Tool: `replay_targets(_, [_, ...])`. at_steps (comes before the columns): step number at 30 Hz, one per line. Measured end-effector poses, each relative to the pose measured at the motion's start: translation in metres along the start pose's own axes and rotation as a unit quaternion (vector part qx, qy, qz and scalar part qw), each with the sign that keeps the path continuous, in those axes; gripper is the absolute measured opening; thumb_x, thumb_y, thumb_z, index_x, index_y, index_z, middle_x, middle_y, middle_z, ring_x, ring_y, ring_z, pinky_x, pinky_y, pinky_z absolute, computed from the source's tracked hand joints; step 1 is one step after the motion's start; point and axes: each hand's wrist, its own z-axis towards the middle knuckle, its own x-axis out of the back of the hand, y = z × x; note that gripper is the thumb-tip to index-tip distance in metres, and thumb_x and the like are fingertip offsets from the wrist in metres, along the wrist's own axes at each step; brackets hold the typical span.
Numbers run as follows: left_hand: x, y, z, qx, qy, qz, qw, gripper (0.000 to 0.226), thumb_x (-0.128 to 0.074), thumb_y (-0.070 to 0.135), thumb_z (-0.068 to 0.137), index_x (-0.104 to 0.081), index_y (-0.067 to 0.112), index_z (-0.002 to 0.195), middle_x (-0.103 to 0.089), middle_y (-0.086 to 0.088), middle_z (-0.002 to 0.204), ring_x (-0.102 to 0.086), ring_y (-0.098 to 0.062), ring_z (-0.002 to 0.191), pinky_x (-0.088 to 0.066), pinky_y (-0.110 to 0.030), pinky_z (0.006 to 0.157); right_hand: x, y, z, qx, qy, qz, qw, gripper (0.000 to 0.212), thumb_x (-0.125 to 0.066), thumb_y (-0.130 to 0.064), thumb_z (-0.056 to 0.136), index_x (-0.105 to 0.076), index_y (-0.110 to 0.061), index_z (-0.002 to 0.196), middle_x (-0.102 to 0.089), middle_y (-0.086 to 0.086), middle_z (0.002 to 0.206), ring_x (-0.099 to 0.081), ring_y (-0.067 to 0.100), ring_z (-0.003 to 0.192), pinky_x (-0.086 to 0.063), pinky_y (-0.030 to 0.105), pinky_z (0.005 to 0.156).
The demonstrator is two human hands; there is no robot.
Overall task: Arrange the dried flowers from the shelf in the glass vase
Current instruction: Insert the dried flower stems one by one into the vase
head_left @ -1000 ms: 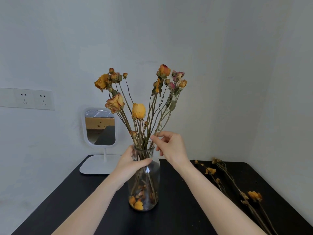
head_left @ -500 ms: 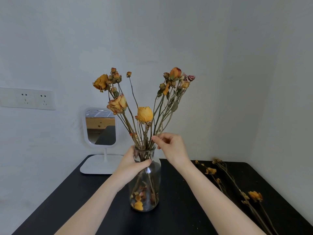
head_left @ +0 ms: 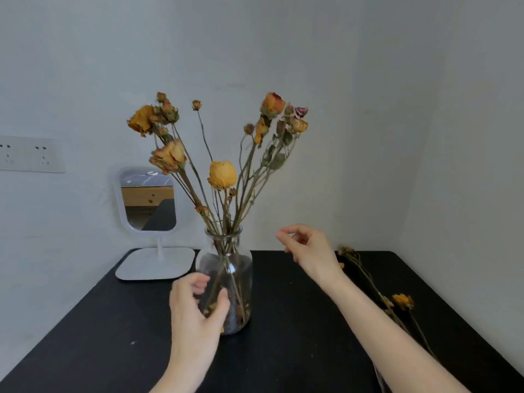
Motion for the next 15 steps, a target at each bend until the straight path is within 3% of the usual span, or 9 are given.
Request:
replay_targets(2, [-0.01, 0.003, -0.022, -0.039, -0.091, 0.006, 0.995, 0.035, -0.07, 0.007, 0.075, -0.051, 0.034, 0.088, -0.049, 0.008, 0.086, -0.048, -0.008, 0.085, -0.039, -0.009, 0.073, 0.02, 0.017, -0.006, -0.04, 0.015, -0.02, 0.999, 0.009, -0.061, -0.03, 0.088, -0.064, -0.025, 0.096, -0.059, -0.005, 0.066, -0.051, 0.0, 0.051, -0.041, 0.011, 0.051])
replay_targets(6, [-0.05, 0.019, -0.04, -0.065, -0.273, 0.04, 0.959, 0.019, -0.065, 0.021, 0.082, -0.053, 0.036, 0.085, -0.047, 0.011, 0.081, -0.044, -0.001, 0.086, -0.035, -0.009, 0.073, 0.071, 0.056, -0.02, -0.098, 0.079, -0.055, 0.99, 0.015, -0.059, -0.029, 0.09, -0.067, -0.019, 0.098, -0.062, -0.004, 0.065, -0.049, -0.002, 0.042, -0.037, 0.009, 0.042])
replay_targets(10, [-0.106, 0.032, -0.037, -0.045, -0.355, 0.09, 0.929, 0.004, -0.059, 0.029, 0.086, -0.06, 0.032, 0.085, -0.046, 0.012, 0.081, -0.045, -0.004, 0.082, -0.038, -0.015, 0.075, 0.123, 0.091, -0.031, -0.17, 0.123, -0.096, 0.973, 0.013, -0.058, -0.025, 0.09, -0.067, -0.018, 0.097, -0.063, -0.003, 0.066, -0.053, 0.005, 0.051, -0.038, 0.019, 0.048])
replay_targets(12, [-0.134, 0.038, -0.038, -0.02, -0.384, 0.116, 0.916, 0.007, -0.058, 0.032, 0.087, -0.063, 0.029, 0.085, -0.049, 0.011, 0.083, -0.048, -0.009, 0.087, -0.044, -0.027, 0.082, 0.141, 0.104, -0.036, -0.207, 0.111, -0.119, 0.965, 0.012, -0.057, -0.023, 0.09, -0.065, -0.017, 0.096, -0.064, -0.001, 0.067, -0.053, 0.008, 0.053, -0.038, 0.021, 0.049])
replay_targets(15, [-0.169, 0.047, -0.041, 0.024, -0.404, 0.152, 0.901, 0.015, -0.057, 0.039, 0.088, -0.064, 0.026, 0.084, -0.059, 0.006, 0.087, -0.054, -0.016, 0.097, -0.046, -0.036, 0.088, 0.155, 0.116, -0.043, -0.242, 0.057, -0.172, 0.953, 0.007, -0.058, -0.02, 0.088, -0.065, -0.019, 0.086, -0.064, -0.002, 0.063, -0.051, 0.006, 0.046, -0.036, 0.016, 0.039])
